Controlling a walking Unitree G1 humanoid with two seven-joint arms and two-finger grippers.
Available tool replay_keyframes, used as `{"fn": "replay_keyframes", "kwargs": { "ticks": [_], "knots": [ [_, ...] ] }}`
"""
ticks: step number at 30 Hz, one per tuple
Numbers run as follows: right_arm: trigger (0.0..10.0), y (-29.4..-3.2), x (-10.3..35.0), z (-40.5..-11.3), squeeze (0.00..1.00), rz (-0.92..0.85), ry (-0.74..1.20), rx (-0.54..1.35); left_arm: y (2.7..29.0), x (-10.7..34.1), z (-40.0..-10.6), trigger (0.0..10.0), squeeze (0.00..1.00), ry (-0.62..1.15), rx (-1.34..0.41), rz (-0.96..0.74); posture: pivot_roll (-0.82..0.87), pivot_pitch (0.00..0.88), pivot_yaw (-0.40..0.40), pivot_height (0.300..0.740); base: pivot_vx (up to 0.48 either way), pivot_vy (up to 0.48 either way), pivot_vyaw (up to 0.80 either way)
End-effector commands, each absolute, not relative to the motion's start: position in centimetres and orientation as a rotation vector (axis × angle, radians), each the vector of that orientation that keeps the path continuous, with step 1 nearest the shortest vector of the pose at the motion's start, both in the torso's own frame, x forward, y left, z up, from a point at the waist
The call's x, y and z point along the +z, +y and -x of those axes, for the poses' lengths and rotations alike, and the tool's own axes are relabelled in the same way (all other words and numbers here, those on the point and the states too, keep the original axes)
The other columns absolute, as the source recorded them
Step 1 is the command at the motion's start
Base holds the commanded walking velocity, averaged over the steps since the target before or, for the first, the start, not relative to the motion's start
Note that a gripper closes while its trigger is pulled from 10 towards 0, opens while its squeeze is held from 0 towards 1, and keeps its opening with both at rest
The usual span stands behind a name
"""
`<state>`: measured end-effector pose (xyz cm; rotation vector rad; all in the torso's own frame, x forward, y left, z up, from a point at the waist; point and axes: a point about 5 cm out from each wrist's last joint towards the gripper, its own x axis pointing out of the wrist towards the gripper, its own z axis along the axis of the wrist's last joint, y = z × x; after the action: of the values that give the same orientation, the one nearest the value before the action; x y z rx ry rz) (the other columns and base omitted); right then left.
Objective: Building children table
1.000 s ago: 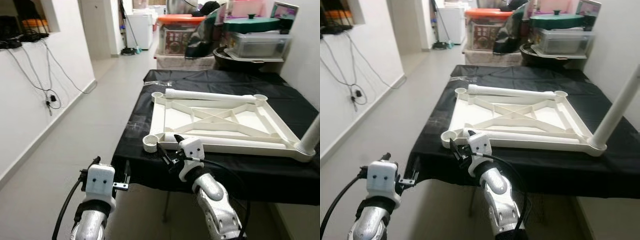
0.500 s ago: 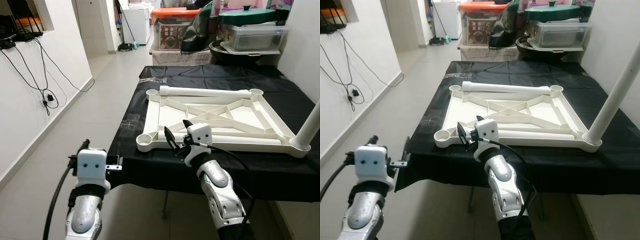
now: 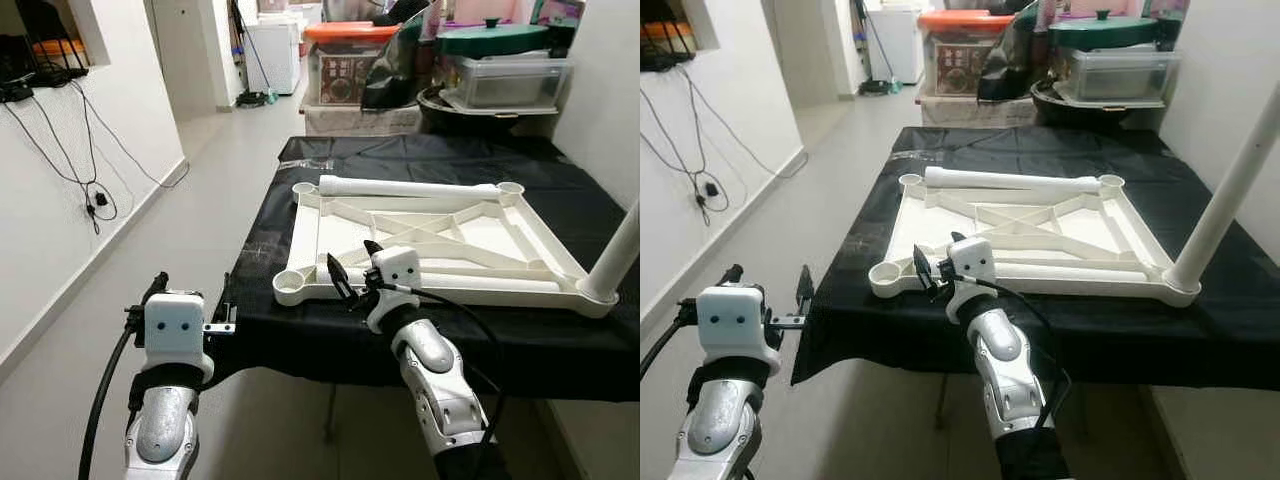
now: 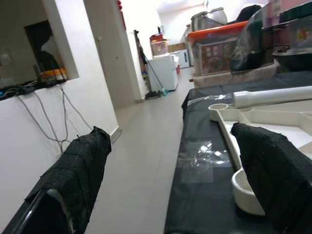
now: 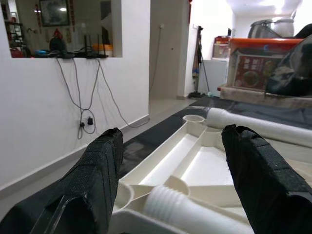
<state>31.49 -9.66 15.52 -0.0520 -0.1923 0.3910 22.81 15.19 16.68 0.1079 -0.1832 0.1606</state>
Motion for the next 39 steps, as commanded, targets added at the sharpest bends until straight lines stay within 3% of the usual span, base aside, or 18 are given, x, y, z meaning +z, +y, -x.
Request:
{"fn": "replay_keyframes", "kwargs": {
  "ticks": [1,18,31,39],
  "knots": [
    [10.0,-9.48,15.74,-31.6,0.0,0.048,-0.207,0.399,15.14,16.49,-22.74,10.0,0.0,-0.169,0.161,-0.119,0.03,0.0,0.006,0.74,0.244,0.0,0.0],
    [10.0,-9.43,15.54,-31.7,0.0,0.053,-0.203,0.393,15.28,16.18,-22.72,10.0,0.0,-0.152,0.168,-0.123,0.03,0.0,0.009,0.74,0.243,0.0,0.0],
    [10.0,-9.43,15.37,-31.7,0.0,0.056,-0.201,0.395,15.4,16.04,-22.7,10.0,0.0,-0.144,0.172,-0.136,0.03,0.0,0.008,0.74,0.0,0.0,0.0],
    [10.0,-9.44,15.34,-31.77,0.0,0.06,-0.202,0.392,15.11,15.98,-22.7,10.0,0.0,-0.144,0.155,-0.141,0.03,0.0,0.008,0.74,0.251,0.0,0.0]
  ]
}}
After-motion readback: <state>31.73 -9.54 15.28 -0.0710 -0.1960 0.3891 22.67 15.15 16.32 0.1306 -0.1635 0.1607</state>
